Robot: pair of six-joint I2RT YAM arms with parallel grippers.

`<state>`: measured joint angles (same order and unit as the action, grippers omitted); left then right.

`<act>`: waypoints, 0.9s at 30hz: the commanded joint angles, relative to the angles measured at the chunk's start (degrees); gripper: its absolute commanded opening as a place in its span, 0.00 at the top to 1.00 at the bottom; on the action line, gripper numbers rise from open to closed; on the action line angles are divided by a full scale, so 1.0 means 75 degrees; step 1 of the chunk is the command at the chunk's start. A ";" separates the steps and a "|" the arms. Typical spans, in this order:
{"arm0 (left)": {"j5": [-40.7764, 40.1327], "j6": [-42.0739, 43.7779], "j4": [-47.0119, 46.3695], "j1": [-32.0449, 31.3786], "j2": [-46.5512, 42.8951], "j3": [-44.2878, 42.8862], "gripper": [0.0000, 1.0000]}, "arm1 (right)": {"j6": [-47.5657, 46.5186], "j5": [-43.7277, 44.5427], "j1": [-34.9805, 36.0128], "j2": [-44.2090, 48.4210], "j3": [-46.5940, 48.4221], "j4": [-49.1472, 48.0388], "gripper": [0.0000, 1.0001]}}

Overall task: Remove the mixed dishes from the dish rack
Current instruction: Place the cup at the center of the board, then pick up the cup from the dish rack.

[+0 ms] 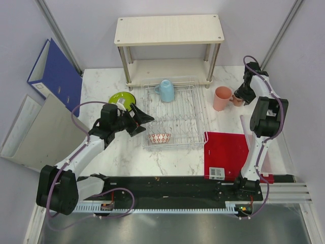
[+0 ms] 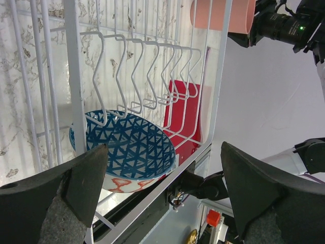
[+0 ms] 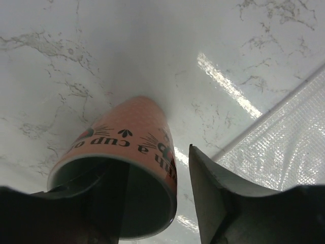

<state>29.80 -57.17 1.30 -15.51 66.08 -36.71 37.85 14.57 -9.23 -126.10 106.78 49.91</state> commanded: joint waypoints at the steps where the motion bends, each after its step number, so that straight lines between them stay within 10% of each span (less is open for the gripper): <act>1: -0.0142 0.0380 0.0237 0.0005 0.0072 -0.0121 0.01 | 0.0016 -0.0208 0.0001 0.0524 0.0351 -0.0011 0.40; 17: -0.0211 0.0403 0.0237 -0.0018 -0.0022 -0.0086 0.01 | 0.0555 -0.0627 0.0013 0.2138 0.1361 0.0401 0.34; 27: -0.1359 0.1023 0.0799 -0.0229 0.0024 -0.1080 0.00 | 0.1342 -0.2678 0.1686 0.5771 -0.2461 -0.4732 0.33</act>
<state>25.76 -56.07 4.36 -16.08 66.00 -38.98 46.39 3.68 -5.02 -93.76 102.17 37.69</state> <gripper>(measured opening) 0.993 0.667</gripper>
